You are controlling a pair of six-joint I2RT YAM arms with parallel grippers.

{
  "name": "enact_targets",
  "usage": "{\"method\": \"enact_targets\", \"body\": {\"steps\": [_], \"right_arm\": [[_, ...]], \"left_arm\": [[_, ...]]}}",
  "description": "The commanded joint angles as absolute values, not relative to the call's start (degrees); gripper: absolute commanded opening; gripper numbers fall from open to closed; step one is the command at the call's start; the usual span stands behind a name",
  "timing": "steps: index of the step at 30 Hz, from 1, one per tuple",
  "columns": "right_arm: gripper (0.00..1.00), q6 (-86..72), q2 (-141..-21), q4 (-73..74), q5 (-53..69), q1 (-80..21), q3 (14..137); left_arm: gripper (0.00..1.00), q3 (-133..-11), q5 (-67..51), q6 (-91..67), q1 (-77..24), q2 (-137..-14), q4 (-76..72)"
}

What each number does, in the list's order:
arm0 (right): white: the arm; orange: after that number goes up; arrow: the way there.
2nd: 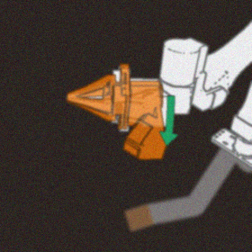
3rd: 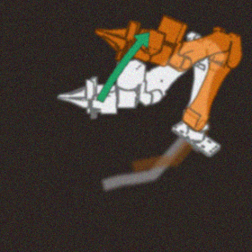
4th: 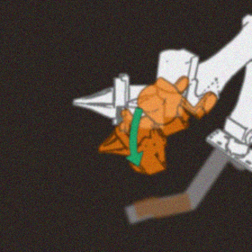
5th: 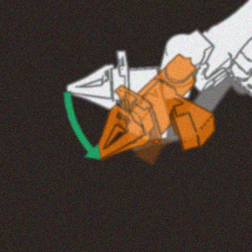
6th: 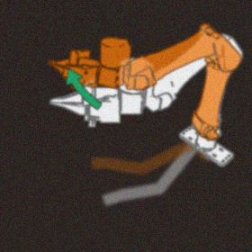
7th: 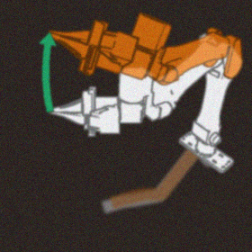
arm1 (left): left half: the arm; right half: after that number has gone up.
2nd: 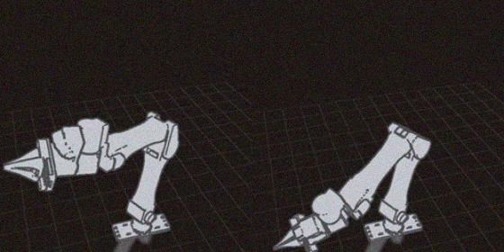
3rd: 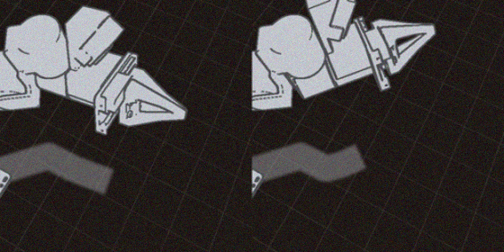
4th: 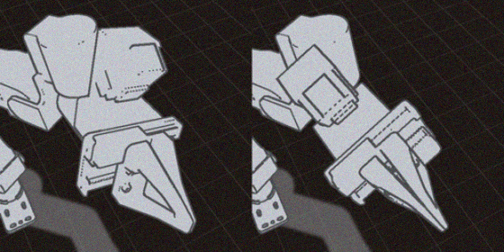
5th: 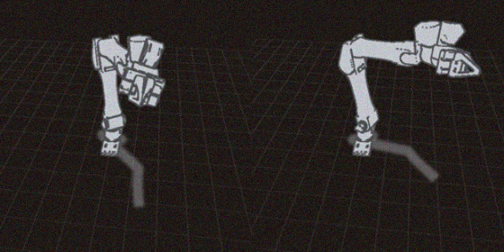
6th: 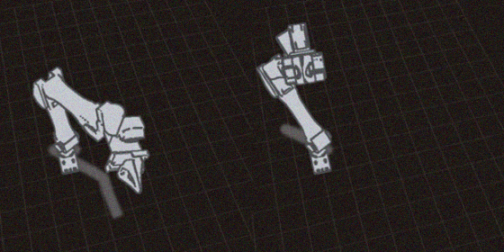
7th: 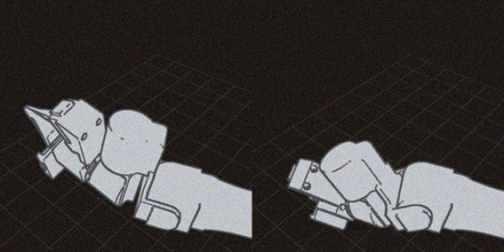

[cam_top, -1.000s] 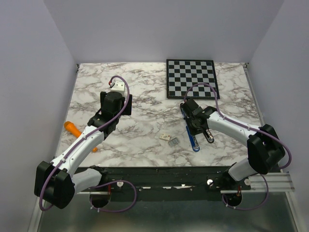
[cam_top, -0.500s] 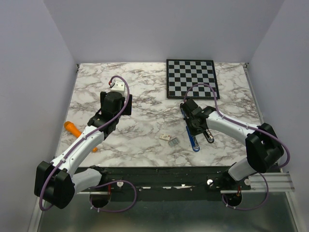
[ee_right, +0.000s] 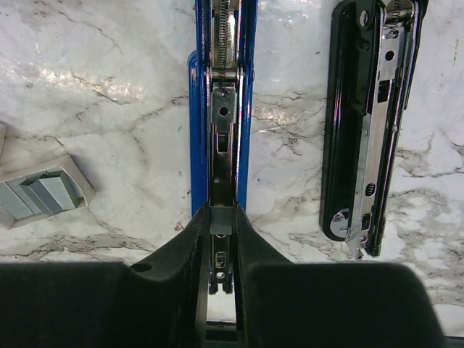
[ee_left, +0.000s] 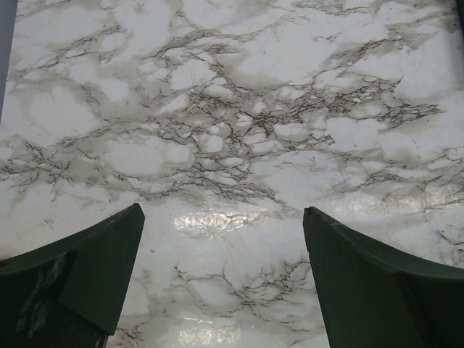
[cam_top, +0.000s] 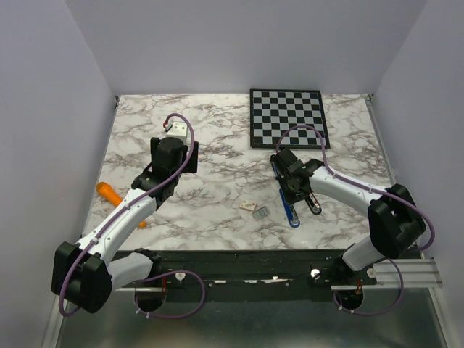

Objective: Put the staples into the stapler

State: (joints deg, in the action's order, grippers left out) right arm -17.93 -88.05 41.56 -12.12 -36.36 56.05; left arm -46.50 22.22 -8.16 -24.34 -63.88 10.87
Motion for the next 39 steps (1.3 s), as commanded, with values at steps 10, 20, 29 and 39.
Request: {"method": "enact_targets", "body": {"steps": [10,20,29,39], "right_arm": [[0.29,-18.72,-89.39,41.04,-10.55,-35.42,55.02],[0.35,-19.86,-87.28,41.13,-11.42,-34.89,55.11],[0.61,-21.97,-84.81,40.43,-12.92,-31.56,56.69],[0.66,-22.76,-89.12,39.55,-12.13,-29.88,57.66]], "left_arm": [[0.99,-47.02,21.09,-8.61,-24.35,-63.89,11.43],[0.99,-47.02,21.09,-8.61,-24.35,-63.81,11.51],[0.99,-47.11,20.92,-8.7,-24.35,-63.72,11.43],[0.99,-47.02,20.92,-8.61,-24.35,-63.37,11.51]]}}
